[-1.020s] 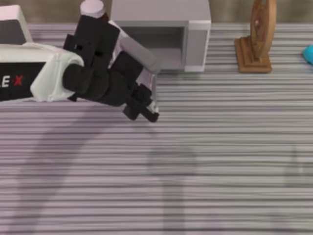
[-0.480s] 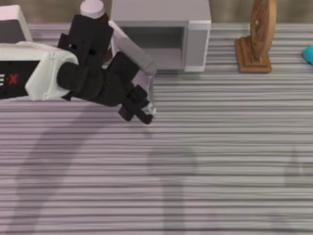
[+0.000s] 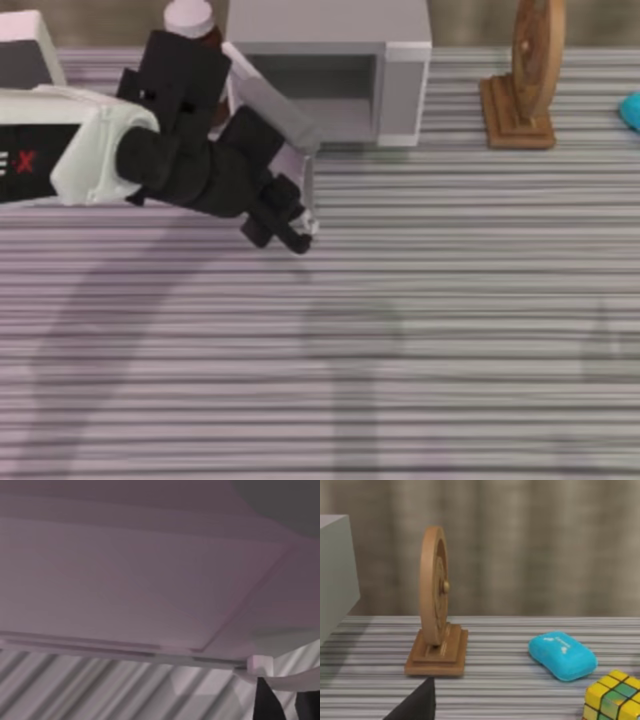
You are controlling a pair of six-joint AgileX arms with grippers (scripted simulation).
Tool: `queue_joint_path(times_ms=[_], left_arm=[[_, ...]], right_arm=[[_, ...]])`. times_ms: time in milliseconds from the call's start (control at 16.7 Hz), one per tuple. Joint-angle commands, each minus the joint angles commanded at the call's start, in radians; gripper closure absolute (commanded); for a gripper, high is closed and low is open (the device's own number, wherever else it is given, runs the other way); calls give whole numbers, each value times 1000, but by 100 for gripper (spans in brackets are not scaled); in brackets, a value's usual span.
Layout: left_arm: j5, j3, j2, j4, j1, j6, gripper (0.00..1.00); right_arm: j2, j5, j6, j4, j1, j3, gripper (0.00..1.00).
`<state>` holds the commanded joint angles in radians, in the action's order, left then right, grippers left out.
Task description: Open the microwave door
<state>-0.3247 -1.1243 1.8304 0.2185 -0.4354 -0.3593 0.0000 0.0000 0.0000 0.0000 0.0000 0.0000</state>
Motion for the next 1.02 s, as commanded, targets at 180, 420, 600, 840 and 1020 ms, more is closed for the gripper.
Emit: queue_joint_path(times_ms=[180,420,600,840,1020], left_arm=[[0,0,0,0,0,0,100],[0,0,0,0,0,0,100],[0,0,0,0,0,0,100],[-7,4,0,1,-7,5,100],[-19,5,-1,10,4,-19,100]], right_arm=[[0,0,0,0,0,0,0],[0,0,0,0,0,0,0],[0,0,0,0,0,0,0],[0,0,0,0,0,0,0],[0,0,0,0,0,0,0]])
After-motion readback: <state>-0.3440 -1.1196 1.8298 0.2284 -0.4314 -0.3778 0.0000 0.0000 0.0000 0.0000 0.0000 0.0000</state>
